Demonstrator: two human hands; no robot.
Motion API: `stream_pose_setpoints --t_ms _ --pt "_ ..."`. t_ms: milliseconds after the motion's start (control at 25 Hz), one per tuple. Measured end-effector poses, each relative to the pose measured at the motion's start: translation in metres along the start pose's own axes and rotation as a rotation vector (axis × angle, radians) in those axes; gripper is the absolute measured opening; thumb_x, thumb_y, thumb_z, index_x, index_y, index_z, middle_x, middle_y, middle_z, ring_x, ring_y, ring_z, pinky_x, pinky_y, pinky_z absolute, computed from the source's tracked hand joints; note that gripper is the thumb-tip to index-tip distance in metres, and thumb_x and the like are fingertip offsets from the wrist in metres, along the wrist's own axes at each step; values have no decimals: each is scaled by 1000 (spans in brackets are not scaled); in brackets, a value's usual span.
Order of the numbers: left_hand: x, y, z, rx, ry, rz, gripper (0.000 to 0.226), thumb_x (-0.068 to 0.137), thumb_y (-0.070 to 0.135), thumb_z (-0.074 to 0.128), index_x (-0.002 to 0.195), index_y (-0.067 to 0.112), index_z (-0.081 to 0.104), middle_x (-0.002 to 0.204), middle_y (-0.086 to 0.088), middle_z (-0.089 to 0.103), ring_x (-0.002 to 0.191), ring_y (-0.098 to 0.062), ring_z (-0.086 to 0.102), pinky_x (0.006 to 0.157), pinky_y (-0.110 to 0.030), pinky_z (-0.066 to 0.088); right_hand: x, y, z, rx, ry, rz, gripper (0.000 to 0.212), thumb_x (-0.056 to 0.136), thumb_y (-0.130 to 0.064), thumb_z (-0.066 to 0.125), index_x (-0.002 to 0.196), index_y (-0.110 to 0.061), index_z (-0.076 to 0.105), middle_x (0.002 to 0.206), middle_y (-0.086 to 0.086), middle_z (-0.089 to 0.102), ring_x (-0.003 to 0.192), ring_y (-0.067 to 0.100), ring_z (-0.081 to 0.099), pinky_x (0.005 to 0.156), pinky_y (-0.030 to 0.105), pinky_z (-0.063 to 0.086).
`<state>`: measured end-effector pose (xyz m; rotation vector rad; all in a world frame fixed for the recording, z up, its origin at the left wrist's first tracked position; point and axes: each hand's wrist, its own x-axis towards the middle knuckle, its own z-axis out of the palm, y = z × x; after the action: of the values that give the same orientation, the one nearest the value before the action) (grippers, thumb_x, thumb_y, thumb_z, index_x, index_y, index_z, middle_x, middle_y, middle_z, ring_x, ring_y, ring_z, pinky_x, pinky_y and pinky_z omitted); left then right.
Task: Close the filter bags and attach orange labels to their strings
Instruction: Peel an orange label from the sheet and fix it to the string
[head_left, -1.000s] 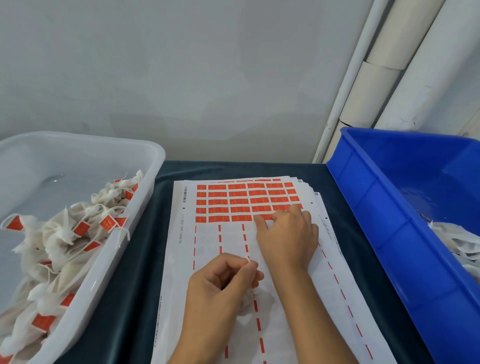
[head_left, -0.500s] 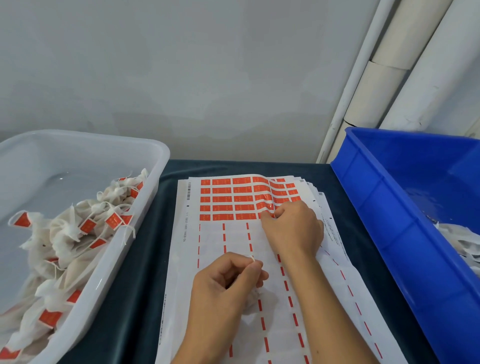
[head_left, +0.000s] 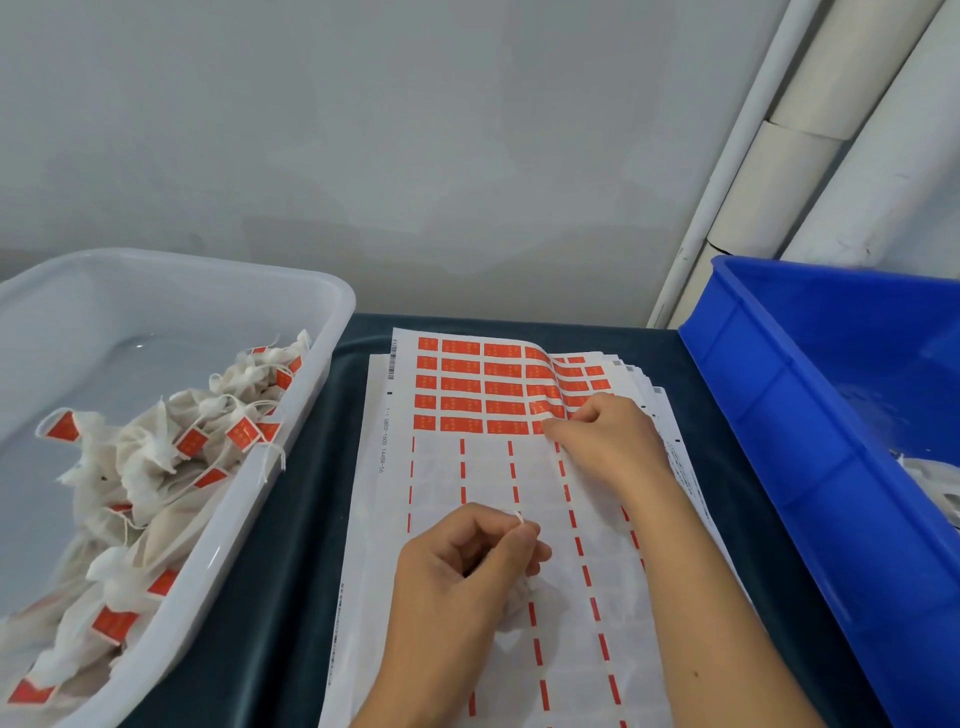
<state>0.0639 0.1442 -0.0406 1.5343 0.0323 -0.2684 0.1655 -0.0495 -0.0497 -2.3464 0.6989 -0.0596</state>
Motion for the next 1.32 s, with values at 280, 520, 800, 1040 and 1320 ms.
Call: stream_pose_setpoints --t_ms 280,520,800,1040,1320 --pt "-1 1 -1 -4 -4 10 23 95 20 71 77 33 79 80 3 79 78 -16 76 65 -19 60 -3 4 0 -132 120 -138 20 94 -41 71 79 -29 68 77 -21 63 67 10 64 57 19 40" --pt "0 1 -2 -13 3 4 23 95 19 70 77 29 79 80 2 79 78 -16 76 66 -18 59 -10 2 8 -211 132 -258 14 101 -37 61 91 -29 65 92 -12 67 68 10 63 63 16 47" --pt "0 3 -2 -22 21 -15 17 96 19 70 82 20 79 80 3 80 78 -15 76 65 -19 59 6 12 -17 45 131 -71 20 109 -29 48 95 -20 59 94 -6 62 73 10 60 58 18 40" --pt "-2 4 -5 -48 52 40 25 96 15 69 78 24 82 83 3 80 83 -13 76 67 -14 56 -11 17 -45 552 270 34 14 109 -29 50 107 -22 62 78 0 71 59 15 68 53 25 55" --pt "-5 8 -5 -23 59 177 26 95 15 69 82 34 82 86 8 80 87 -7 76 71 -8 53 -82 32 -42 640 5 -125 4 93 -20 75 96 -24 75 85 -5 79 76 17 78 67 29 65"
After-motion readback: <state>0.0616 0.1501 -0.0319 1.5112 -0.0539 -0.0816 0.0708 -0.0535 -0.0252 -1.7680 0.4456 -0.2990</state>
